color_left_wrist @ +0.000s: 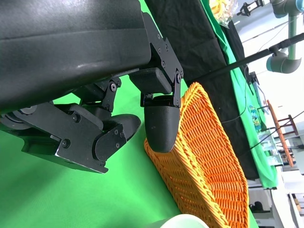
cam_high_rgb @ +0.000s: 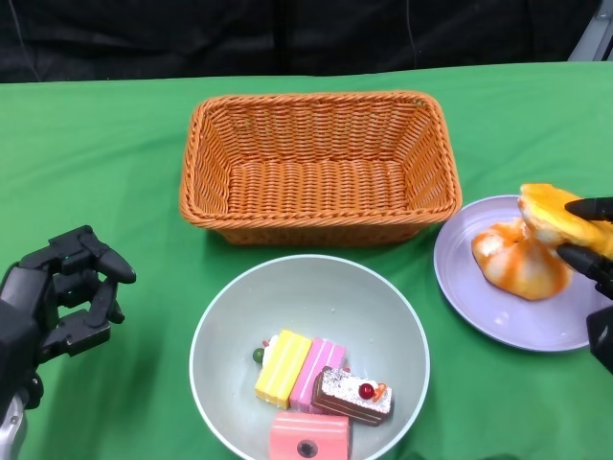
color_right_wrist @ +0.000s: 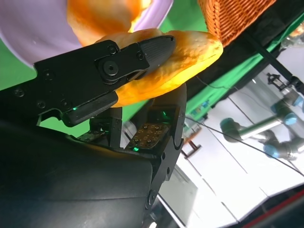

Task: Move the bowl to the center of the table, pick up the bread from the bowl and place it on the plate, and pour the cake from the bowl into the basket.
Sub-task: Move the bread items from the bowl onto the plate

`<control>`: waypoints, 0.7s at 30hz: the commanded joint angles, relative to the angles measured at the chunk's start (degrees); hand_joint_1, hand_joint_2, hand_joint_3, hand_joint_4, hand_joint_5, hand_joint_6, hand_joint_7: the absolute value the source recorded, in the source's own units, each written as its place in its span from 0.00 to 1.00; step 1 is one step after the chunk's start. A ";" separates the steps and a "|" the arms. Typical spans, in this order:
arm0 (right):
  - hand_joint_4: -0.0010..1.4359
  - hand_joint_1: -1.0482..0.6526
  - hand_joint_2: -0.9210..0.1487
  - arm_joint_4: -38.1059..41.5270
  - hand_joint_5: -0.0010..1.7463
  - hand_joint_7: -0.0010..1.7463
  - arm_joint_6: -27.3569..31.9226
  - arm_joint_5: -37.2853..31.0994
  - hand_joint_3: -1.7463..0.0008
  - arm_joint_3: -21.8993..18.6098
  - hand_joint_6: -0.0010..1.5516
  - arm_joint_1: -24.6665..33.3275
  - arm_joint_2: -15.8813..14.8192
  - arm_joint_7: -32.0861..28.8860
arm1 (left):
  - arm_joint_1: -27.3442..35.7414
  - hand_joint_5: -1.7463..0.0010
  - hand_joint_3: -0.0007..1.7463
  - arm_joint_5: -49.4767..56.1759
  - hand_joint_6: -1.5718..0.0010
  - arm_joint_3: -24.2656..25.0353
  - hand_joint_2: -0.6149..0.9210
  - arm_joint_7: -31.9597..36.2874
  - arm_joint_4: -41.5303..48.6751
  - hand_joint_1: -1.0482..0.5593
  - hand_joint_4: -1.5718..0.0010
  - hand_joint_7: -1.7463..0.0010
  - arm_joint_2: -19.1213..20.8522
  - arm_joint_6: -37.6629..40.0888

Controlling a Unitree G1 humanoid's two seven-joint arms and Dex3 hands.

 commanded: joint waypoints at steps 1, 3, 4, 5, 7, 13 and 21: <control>0.53 0.56 0.02 -1.41 0.81 0.30 2.02 1.59 0.99 -1.23 0.63 0.69 0.30 1.13 | -0.44 0.01 0.56 -0.36 0.55 0.46 0.83 -0.53 -0.15 0.66 0.57 0.18 1.28 0.21; 0.53 0.56 0.02 -1.83 0.82 0.30 2.98 2.11 1.00 -1.53 0.64 0.93 0.52 1.93 | -0.48 0.01 0.56 -0.25 0.55 0.43 0.83 -0.36 -0.11 0.66 0.57 0.18 1.31 0.24; 0.53 0.56 0.02 -1.90 0.82 0.29 3.21 2.28 1.00 -1.63 0.64 1.00 0.56 2.26 | -0.48 0.01 0.56 -0.19 0.55 0.41 0.84 -0.31 -0.10 0.66 0.57 0.18 1.34 0.25; 0.53 0.57 0.02 -1.91 0.82 0.29 3.47 2.44 1.00 -1.70 0.64 1.06 0.59 2.63 | -0.48 0.01 0.56 -0.10 0.55 0.38 0.84 -0.20 -0.12 0.66 0.57 0.18 1.39 0.35; 0.53 0.56 0.01 -2.04 0.83 0.29 3.97 2.80 1.00 -1.88 0.65 1.18 0.70 3.26 | -0.48 0.02 0.55 -0.24 0.55 0.44 0.84 -0.36 -0.10 0.66 0.56 0.18 1.39 0.36; 0.54 0.56 0.01 -1.99 0.85 0.27 5.05 4.09 1.00 -2.45 0.66 1.20 1.45 4.07 | -0.59 0.01 0.55 -0.40 0.55 0.46 0.84 -0.70 0.00 0.66 0.56 0.19 1.54 0.34; 0.52 0.55 0.00 -3.28 0.80 0.24 8.30 4.80 1.00 -3.23 0.66 2.00 2.13 6.24 | -0.81 0.00 0.55 -0.69 0.55 0.58 0.84 -0.76 0.19 0.66 0.56 0.18 1.41 0.40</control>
